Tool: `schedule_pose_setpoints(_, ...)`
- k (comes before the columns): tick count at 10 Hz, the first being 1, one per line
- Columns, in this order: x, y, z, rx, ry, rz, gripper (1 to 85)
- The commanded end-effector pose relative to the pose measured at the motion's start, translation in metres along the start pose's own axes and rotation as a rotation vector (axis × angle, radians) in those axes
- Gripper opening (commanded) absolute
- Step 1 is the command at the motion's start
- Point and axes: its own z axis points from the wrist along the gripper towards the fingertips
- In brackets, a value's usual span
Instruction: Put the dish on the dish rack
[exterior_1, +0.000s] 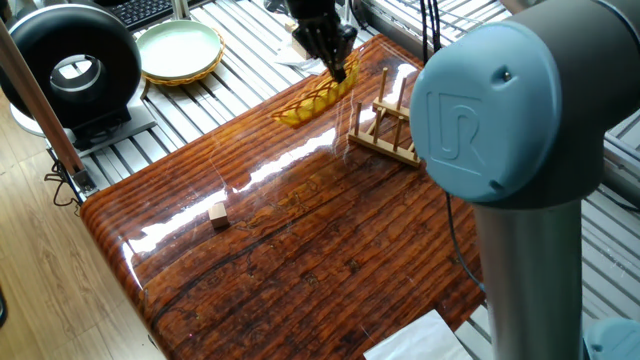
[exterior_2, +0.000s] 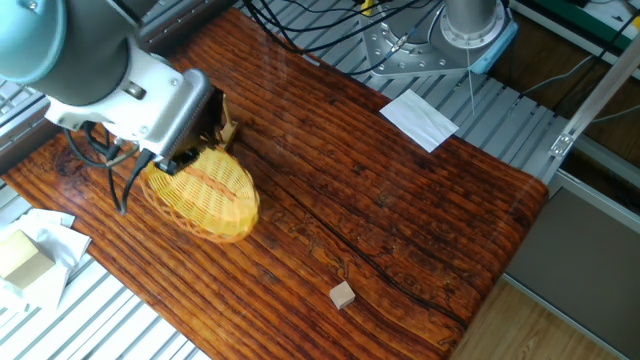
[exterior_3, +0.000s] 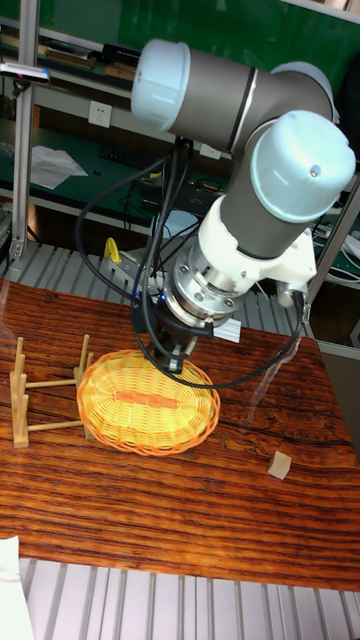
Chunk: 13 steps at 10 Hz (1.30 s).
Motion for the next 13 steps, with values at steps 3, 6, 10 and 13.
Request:
schedule_pose_setpoints(3, 0.025, 0.005, -0.003, 0.0, 0.046, -0.027, 1.0)
schedule_pose_setpoints(6, 0.036, 0.025, -0.001, -0.078, 0.075, -0.054, 1.0)
schedule_pose_setpoints(10, 0.041, 0.043, 0.002, -0.149, 0.075, -0.043, 1.0)
schedule_pose_setpoints(13, 0.048, 0.053, 0.005, -0.18, 0.087, -0.029, 1.0)
